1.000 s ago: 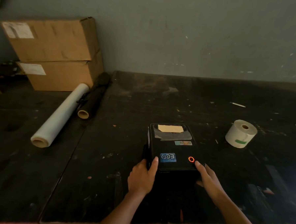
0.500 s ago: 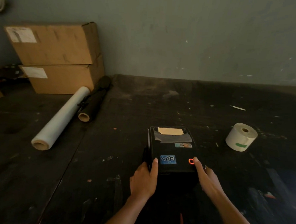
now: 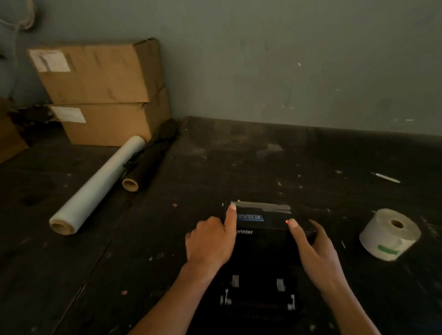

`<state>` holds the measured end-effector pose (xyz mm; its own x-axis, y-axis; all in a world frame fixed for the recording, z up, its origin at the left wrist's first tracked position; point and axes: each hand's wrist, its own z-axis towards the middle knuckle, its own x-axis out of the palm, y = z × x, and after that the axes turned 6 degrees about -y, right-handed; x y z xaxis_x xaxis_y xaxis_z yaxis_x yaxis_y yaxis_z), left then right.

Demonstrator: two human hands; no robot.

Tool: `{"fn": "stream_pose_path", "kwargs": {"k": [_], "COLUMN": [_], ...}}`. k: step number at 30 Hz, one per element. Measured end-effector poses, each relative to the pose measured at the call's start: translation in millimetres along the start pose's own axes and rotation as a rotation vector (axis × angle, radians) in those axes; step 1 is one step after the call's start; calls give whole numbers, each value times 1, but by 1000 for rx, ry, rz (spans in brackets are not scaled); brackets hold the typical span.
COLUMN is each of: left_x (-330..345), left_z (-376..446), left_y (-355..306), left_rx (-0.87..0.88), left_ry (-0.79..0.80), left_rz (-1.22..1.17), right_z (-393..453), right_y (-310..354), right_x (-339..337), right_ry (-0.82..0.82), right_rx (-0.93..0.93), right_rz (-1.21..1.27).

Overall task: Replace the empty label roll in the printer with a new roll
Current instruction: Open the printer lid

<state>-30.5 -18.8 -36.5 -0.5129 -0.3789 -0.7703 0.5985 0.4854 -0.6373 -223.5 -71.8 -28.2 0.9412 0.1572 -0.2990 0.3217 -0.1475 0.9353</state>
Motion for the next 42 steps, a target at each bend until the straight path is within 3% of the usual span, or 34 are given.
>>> {"fn": "stream_pose_path", "kwargs": {"k": [5,8,14,18,30,36,38,42], "left_x": [-8,-8,-13,-14,-6,-6,-9,-15], "left_z": [46,71,113,139,176,174,167,127], "left_y": [-28,-41,-59,-66,-68,-68,-68,-40], "left_rx": [-145,-253,-100,-152,-320,-294,-227,-126], "left_ry": [-7,-51,-88,-36,14,-13,-85,-235], "left_rz": [-198,-279,-434,-504,-537,-496,-465,-617], "right_z": [45,73,121,144,172,165,159,134], "right_y": [25,36,58,71,83,83,82,54], "right_x": [1,6,21,26,30,30,27,1], "right_ry": [-3,3,-57,-37,19,-33,-47,-37], "right_rx": [-133,-118,-96,-55,-5,-48,-50,30], "right_rz": [-93,-4,99,61,-2,-10,49,421]}}
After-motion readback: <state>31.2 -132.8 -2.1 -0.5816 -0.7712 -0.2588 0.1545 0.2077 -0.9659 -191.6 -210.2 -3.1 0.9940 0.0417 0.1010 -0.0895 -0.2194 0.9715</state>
